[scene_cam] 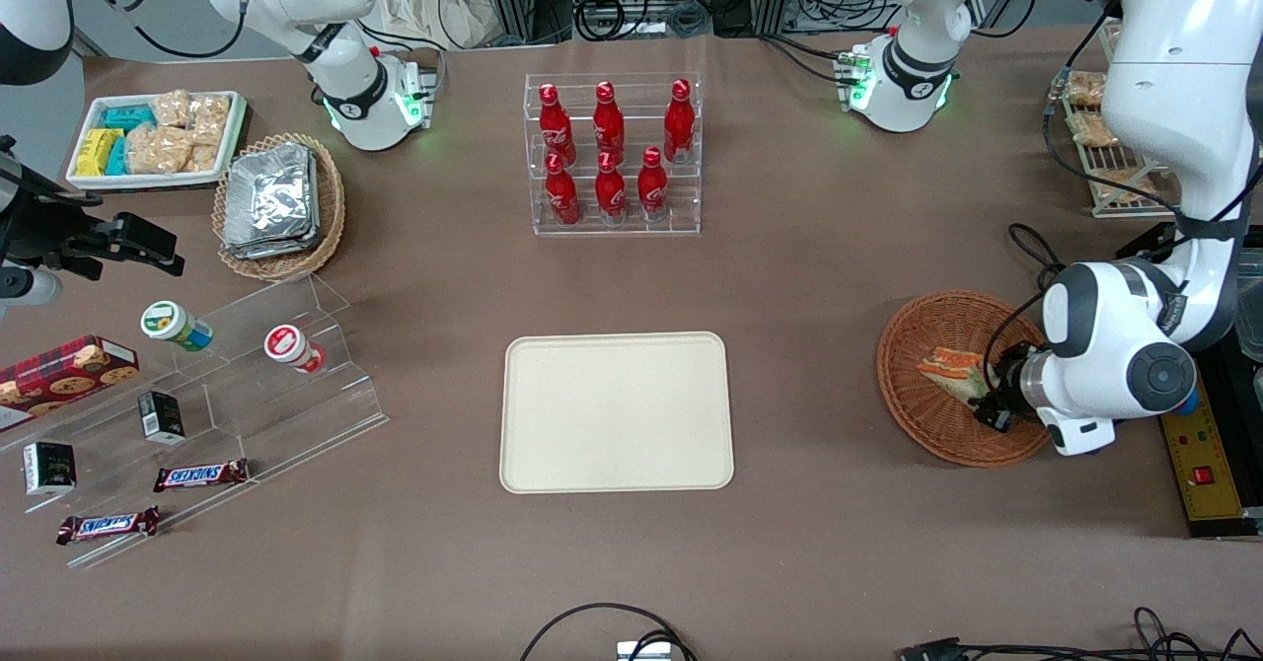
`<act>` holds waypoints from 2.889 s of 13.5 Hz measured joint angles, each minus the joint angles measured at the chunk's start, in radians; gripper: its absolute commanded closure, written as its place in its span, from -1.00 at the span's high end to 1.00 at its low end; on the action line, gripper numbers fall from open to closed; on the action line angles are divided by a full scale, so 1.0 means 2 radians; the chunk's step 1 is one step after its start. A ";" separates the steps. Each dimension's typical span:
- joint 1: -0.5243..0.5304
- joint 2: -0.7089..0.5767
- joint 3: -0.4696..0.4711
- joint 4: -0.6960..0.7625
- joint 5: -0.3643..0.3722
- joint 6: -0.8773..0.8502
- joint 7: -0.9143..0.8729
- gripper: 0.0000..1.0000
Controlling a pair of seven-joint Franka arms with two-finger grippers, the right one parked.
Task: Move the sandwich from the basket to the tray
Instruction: 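Close the left gripper on the sandwich and lift it from the basket, then carry the held sandwich over to the cream tray, then lower the sandwich onto the tray and open the left gripper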
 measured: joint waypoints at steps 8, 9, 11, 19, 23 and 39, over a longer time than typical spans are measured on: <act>-0.037 -0.004 -0.009 0.168 0.014 -0.183 0.120 -1.00; -0.053 -0.006 -0.010 0.200 0.014 -0.207 0.130 -1.00; -0.085 -0.012 -0.018 0.247 0.014 -0.231 0.164 -1.00; -0.183 0.044 -0.132 0.295 0.014 -0.129 0.201 -1.00; -0.230 0.125 -0.131 0.294 0.020 -0.081 0.201 -1.00; -0.245 0.191 -0.126 0.263 0.125 -0.008 0.145 -0.61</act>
